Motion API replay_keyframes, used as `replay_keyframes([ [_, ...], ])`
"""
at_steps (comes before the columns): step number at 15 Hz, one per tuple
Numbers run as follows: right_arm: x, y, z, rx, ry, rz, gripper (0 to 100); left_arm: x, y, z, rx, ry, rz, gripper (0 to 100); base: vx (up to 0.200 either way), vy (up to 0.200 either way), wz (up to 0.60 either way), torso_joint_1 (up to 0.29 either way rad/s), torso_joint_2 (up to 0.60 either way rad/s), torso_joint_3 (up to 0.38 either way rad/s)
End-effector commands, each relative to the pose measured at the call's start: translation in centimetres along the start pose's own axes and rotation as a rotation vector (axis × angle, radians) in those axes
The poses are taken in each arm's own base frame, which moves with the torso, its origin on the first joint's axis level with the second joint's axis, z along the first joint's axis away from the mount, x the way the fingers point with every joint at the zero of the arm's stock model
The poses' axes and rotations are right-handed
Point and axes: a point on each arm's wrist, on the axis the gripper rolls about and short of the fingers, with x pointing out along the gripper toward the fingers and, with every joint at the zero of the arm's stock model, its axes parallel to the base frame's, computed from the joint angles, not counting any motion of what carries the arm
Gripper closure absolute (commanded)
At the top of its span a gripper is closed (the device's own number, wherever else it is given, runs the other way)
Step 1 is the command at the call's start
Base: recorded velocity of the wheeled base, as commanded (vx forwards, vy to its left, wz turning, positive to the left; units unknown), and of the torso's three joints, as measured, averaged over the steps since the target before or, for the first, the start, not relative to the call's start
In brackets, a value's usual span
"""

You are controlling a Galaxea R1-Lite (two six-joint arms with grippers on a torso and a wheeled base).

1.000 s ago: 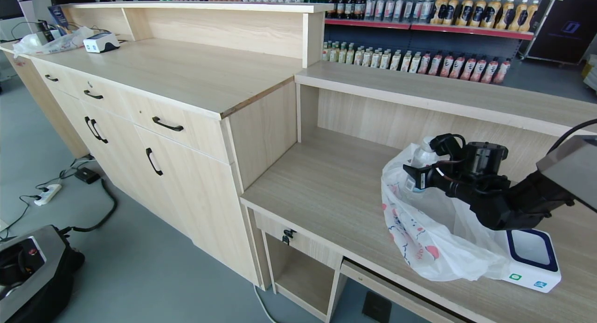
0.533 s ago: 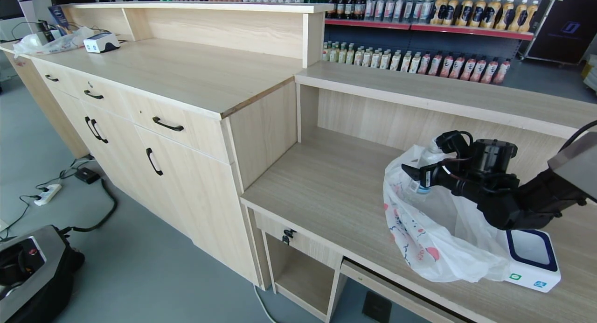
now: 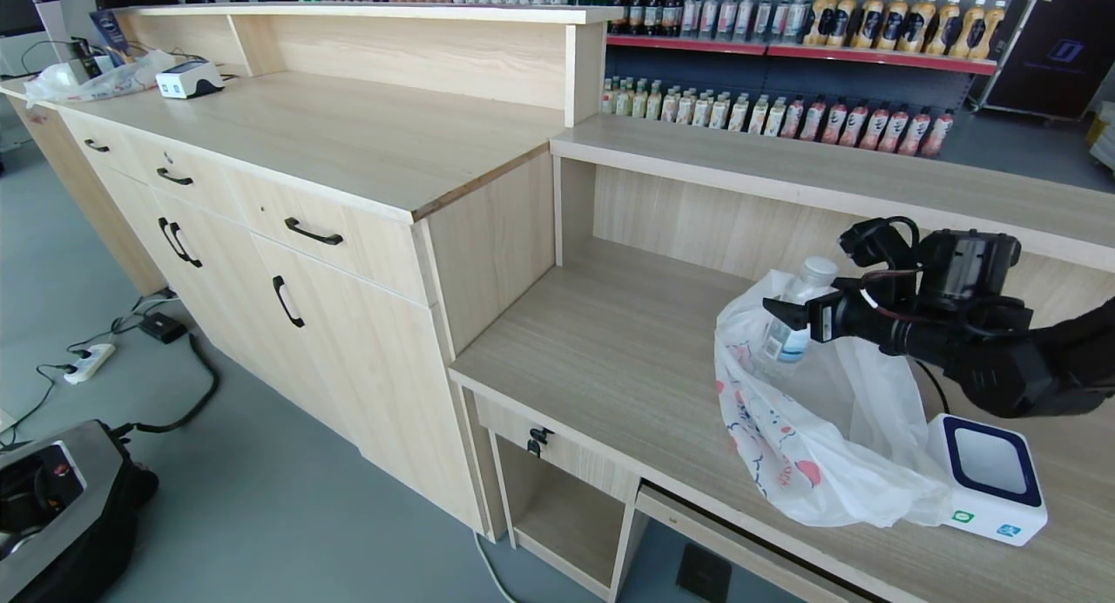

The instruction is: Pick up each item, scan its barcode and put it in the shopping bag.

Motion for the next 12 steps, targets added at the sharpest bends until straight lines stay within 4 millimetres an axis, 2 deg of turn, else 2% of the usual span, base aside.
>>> replay_keyframes([
  [1, -9.4, 1.1, 5.9, -0.066, -0.041, -0.004, 0, 0.0, 0.0, 0.0, 0.000, 0.000, 0.002, 0, 0.000, 0.000, 0.00, 0.000, 0.00, 0.000],
  [3, -12.3, 0.7, 6.4, -0.138, -0.057, -0.047, 0, 0.0, 0.0, 0.0, 0.000, 0.000, 0.000, 0, 0.000, 0.000, 0.00, 0.000, 0.00, 0.000],
  [5, -14.0, -0.3, 7.3, -0.224, -0.085, -0.106, 0, 0.0, 0.0, 0.0, 0.000, 0.000, 0.002, 0, 0.000, 0.000, -0.60, 0.000, 0.00, 0.000],
  [6, -14.7, -0.4, 8.6, -0.241, -0.127, -0.120, 0, 0.0, 0.0, 0.0, 0.000, 0.000, 0.002, 0, 0.000, 0.000, -0.60, 0.002, 0.00, 0.002],
  [8, -15.1, -0.7, 9.6, -0.235, -0.115, -0.161, 0, 0.0, 0.0, 0.0, 0.000, 0.000, 0.002, 0, 0.000, 0.000, -0.60, 0.007, 0.00, 0.007],
  [12, -15.7, -1.2, 10.2, -0.054, 0.005, -0.336, 0, 0.0, 0.0, 0.0, 0.000, 0.000, 0.002, 0, 0.000, 0.000, -0.60, 0.000, 0.00, 0.008],
])
